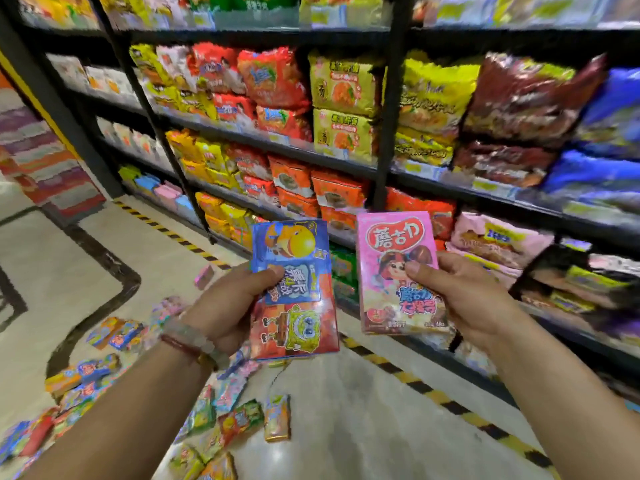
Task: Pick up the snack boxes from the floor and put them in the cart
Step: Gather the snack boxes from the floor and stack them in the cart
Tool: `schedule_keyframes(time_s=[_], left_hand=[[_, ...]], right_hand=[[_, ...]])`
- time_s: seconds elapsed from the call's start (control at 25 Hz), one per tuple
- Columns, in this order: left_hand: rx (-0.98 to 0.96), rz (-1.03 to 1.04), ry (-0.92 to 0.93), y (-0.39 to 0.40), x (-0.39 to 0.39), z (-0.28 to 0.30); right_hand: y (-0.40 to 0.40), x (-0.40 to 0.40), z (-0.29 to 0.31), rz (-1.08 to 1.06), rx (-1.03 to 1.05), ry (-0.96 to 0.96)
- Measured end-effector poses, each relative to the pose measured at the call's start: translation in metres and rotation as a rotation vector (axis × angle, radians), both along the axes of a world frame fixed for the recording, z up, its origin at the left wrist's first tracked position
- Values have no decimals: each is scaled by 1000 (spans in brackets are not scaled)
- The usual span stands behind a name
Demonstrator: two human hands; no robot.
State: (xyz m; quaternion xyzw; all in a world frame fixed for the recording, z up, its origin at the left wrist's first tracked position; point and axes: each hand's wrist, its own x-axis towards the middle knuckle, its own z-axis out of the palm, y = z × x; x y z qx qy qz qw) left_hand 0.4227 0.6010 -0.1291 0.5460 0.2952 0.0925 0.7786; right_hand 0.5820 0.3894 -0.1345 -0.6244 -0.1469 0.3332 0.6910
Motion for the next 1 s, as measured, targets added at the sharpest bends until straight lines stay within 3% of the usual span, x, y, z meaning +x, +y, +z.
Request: schedule_keyframes(time_s=[0.32, 0.76, 1.0], left_hand=[[-33, -305, -6, -146, 73, 6], [-154, -913, 44, -474, 129, 3], [-149, -1269, 133, -637, 137, -2]], right_hand=[[-181, -12, 1, -368, -33, -21], [-505, -116, 1, -944, -80, -6], [-622, -182, -8, -1317, -61, 53]])
